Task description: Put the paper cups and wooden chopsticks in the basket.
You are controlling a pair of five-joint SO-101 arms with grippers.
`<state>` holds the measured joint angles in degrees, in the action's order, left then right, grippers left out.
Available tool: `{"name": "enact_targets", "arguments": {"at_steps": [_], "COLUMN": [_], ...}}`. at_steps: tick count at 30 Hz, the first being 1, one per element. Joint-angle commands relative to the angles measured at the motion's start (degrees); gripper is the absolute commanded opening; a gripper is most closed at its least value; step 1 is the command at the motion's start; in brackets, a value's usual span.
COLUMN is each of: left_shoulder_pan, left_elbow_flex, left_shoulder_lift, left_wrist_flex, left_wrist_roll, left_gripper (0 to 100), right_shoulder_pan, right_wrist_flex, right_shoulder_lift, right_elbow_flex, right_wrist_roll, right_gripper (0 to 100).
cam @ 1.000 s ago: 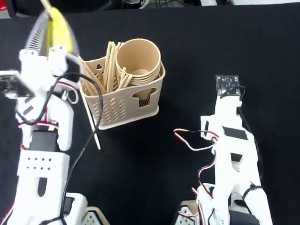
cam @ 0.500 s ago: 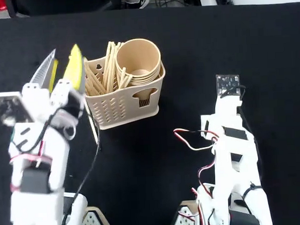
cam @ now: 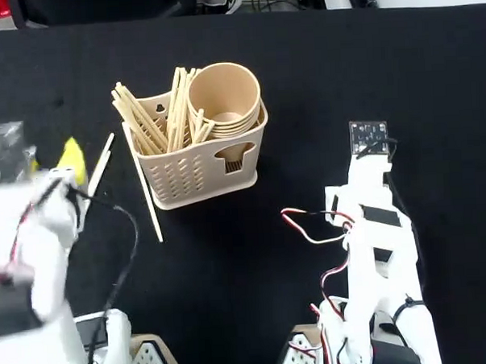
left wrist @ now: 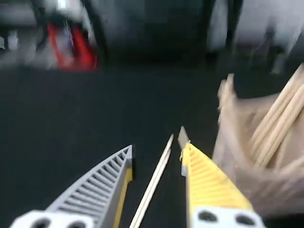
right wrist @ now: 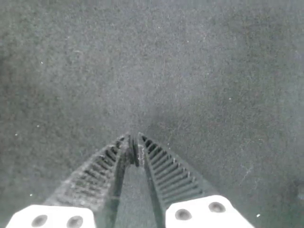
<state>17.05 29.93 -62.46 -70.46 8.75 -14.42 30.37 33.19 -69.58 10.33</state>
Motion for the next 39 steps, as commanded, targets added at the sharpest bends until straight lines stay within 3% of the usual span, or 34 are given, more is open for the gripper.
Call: {"name": "enact_targets", "arguments": {"at_steps": [1, 8, 15, 29, 35, 39], "left_shoulder_pan": [2.15, 8.40, 7.52, 3.74, 4.35, 5.49], "left_elbow_flex": [-4.88, -7.60, -7.52, -10.42, -10.51, -10.51], "left_shoulder_lift": [18.90, 41.67, 54.86, 70.24, 75.08, 75.16], "left_wrist_flex": [-7.12, -3.25, 3.34, 17.76, 19.08, 19.08], "left_wrist_roll": [10.29, 16.35, 16.62, 18.29, 18.37, 18.37], "left_gripper": [18, 17, 17, 18, 17, 7], "right_shoulder_pan": [0.62, 0.62, 0.62, 0.35, 0.35, 0.35], "right_wrist_flex": [-0.79, -0.79, -0.79, -0.70, -0.70, -0.70], "right_shoulder_lift": [-0.22, -0.22, -0.13, -0.04, -0.04, -0.04], "right_elbow_flex": [0.22, 0.22, 0.22, 0.22, 0.22, 0.22], "right_wrist_roll": [0.53, 0.53, 0.53, 0.53, 0.53, 0.53], "right_gripper": [2.1, 2.1, 2.1, 2.1, 2.1, 2.1]}}
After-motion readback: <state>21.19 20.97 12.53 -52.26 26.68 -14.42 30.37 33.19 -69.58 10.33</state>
